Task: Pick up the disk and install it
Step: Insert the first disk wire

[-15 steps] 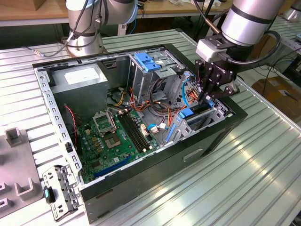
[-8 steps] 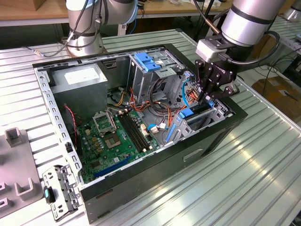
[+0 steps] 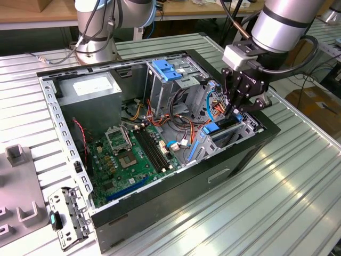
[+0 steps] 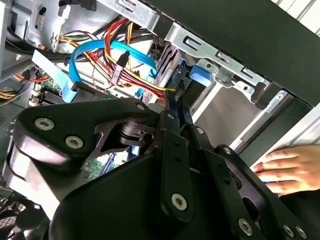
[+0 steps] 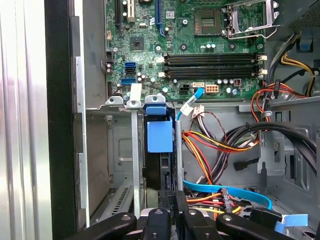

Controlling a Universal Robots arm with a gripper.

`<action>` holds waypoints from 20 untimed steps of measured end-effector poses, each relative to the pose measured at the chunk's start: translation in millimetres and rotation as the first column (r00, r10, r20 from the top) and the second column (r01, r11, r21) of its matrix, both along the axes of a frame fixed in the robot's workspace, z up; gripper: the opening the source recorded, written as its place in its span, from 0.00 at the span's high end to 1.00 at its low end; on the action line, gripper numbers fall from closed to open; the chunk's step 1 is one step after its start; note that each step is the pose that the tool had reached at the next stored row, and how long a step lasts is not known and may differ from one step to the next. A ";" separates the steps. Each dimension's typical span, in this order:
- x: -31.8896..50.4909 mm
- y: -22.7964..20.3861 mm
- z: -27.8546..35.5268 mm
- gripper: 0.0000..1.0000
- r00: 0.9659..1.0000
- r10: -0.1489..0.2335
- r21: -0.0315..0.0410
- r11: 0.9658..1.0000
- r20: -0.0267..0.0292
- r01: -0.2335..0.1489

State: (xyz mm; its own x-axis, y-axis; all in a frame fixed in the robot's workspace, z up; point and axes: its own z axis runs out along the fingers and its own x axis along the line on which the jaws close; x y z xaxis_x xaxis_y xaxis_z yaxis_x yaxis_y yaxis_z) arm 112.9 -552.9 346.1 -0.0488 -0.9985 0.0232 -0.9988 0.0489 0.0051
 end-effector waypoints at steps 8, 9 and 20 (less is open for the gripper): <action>0.0 -0.1 1.8 0.76 1.000 -0.004 0.001 1.000 0.000 0.004; 0.0 -0.1 6.0 0.76 1.000 -0.004 0.001 1.000 0.000 0.004; 0.0 -0.1 11.6 0.89 1.000 -0.004 0.001 1.000 0.000 0.004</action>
